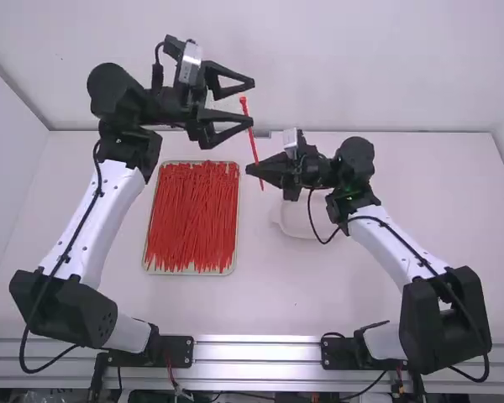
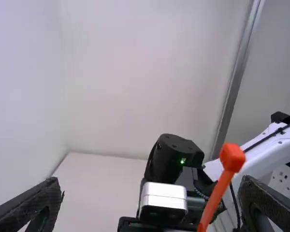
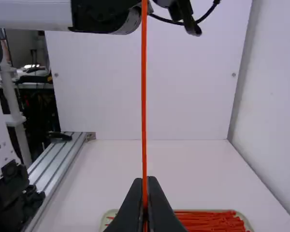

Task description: Fasten the cable tie

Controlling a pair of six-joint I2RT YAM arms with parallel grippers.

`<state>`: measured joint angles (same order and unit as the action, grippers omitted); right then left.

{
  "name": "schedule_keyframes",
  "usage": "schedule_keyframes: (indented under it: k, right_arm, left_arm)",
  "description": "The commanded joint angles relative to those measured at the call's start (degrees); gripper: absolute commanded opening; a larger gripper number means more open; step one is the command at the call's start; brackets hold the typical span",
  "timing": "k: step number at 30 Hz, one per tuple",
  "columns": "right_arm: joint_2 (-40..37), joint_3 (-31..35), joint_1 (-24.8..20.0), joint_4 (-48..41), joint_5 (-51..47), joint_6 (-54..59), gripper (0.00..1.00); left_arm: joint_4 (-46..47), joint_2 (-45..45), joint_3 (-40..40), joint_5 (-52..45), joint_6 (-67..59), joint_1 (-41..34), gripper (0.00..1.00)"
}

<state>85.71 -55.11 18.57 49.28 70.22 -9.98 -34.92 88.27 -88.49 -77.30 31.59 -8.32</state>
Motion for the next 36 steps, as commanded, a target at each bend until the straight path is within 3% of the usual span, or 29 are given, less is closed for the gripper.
schedule_keyframes:
  k: [1,5,9,26,31,36]
  right_arm:
    - [0.2,-1.4,-0.2,1.8,-2.8,-2.6,0.00]
    - [0.2,-1.4,-0.2,4.5,-3.5,-4.1,0.00]
    - [0.2,-1.4,0.8,5.0,-6.2,-4.1,0.00]
    - [0.2,-1.4,1.9,4.4,-7.2,-3.5,0.00]
    - [0.2,-1.4,2.0,4.3,-7.1,-3.5,0.00]
    - [0.2,-1.4,2.5,4.4,-7.3,-3.5,0.00]
  left_arm:
    - [-2.1,-0.9,-0.6,0.2,2.6,-0.3,0.94]
    - [-4.2,-0.9,-0.6,0.4,4.2,-0.3,0.89]
    - [-6.1,-0.9,-0.6,0.4,5.1,-0.3,0.71]
    - [-13.5,-0.9,-0.6,3.5,12.1,-0.3,0.56]
    - [-13.6,-0.9,-0.6,3.4,12.2,-0.3,0.41]
    - [-13.1,-0.9,-0.6,3.4,12.5,-0.3,0.37]
